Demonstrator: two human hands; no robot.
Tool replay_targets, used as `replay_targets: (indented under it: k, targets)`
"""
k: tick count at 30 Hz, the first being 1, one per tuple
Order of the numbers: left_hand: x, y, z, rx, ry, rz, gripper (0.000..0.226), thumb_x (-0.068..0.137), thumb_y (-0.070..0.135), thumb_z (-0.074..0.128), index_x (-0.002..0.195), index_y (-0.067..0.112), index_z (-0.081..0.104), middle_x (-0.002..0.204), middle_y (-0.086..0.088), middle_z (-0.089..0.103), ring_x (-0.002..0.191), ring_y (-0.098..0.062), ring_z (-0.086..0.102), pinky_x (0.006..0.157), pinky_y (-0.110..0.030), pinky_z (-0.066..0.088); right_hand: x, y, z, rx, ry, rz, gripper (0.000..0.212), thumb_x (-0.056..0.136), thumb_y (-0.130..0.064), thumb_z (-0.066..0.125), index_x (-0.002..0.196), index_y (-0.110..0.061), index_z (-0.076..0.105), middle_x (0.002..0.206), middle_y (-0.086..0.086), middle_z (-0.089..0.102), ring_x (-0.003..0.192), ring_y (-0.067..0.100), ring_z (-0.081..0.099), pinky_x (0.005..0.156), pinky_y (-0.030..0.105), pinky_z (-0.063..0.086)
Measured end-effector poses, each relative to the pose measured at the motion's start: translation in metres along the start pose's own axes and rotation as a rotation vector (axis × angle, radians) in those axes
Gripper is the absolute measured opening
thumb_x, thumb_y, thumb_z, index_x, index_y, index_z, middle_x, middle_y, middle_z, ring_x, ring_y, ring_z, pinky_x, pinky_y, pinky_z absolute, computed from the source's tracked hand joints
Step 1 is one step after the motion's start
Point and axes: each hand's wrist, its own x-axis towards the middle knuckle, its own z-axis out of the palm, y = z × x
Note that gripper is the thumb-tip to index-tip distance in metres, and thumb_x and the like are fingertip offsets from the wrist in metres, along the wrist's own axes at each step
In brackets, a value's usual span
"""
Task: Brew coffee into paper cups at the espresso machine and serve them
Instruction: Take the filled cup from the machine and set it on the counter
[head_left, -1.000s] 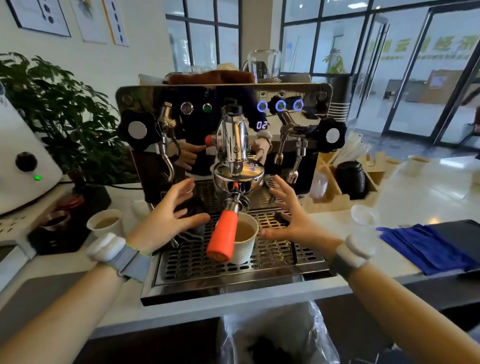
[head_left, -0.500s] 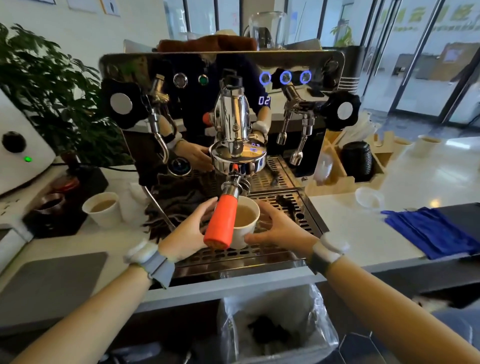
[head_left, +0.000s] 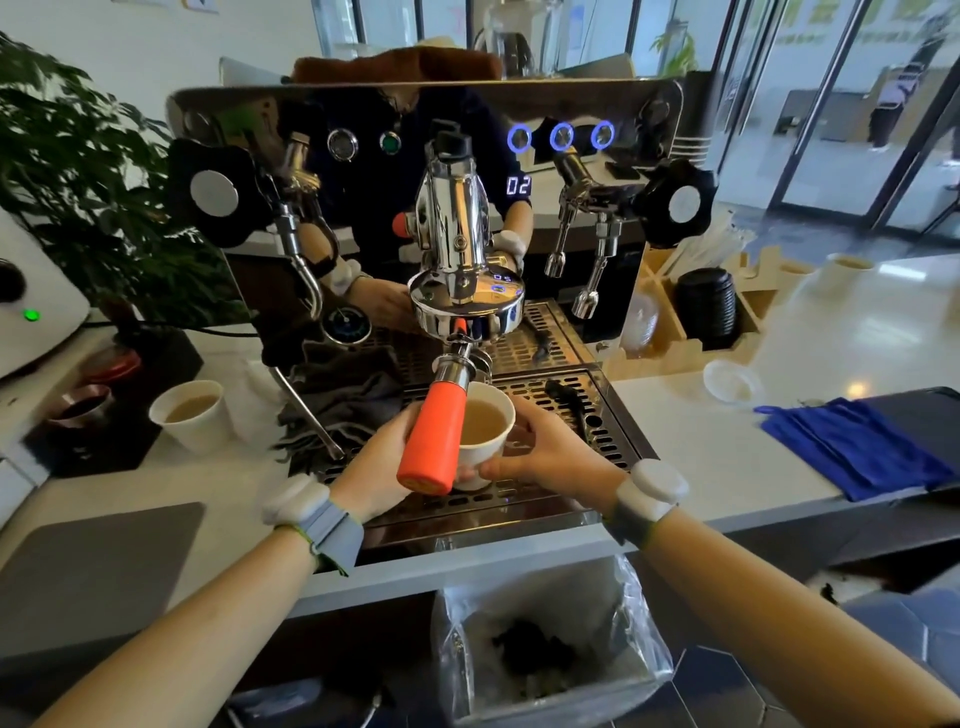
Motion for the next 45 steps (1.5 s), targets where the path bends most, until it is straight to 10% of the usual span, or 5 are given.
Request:
replay_targets:
  k: [12,23,29,45]
  targets:
    - [-0.015,0.013,0.004,-0.104,-0.018,0.006,0.096,0.054,0.043,0.092,0.135,0.024,0.044,0.132,-0.004,0.056,0.121,-0.025,0.054,0.097,-0.053,0.046,-0.023,-0.014,0.005,0.013,0.031,-0.034,0.073,0.072,-0.015,0.081,0.134,-0.020,0.043,0.125,-0.003,0.057,0.117,0.013,0.054,0.101,0.037,0.047]
    - [-0.058,0.039,0.041,-0.274,0.004,0.119,0.065,0.047,0.045,0.091,0.105,0.036,0.064,0.106,0.014,0.071,0.104,-0.004,0.065,0.085,-0.017,0.050,-0.079,-0.010,0.007,0.026,0.132,-0.009,0.066,0.072,-0.012,0.080,0.121,-0.039,0.045,0.117,-0.012,0.060,0.109,0.005,0.059,0.090,0.024,0.053]
    - [-0.049,0.069,0.094,-0.008,0.030,0.254,0.073,0.046,0.046,0.084,0.111,0.032,0.054,0.111,0.019,0.043,0.097,0.024,0.046,0.078,0.002,0.037,-0.130,0.005,-0.033,0.061,0.238,0.052,0.062,0.073,-0.018,0.080,0.116,-0.045,0.045,0.114,-0.020,0.058,0.107,-0.002,0.058,0.079,0.012,0.051]
    - [0.006,0.142,0.256,-0.197,-0.188,0.196,0.077,0.052,0.031,0.086,0.120,0.029,0.050,0.117,0.011,0.062,0.102,-0.001,0.062,0.080,-0.018,0.054,-0.216,0.049,-0.183,-0.018,0.337,0.078,0.067,0.077,-0.018,0.077,0.133,-0.022,0.041,0.132,-0.002,0.052,0.121,0.015,0.053,0.097,0.034,0.050]
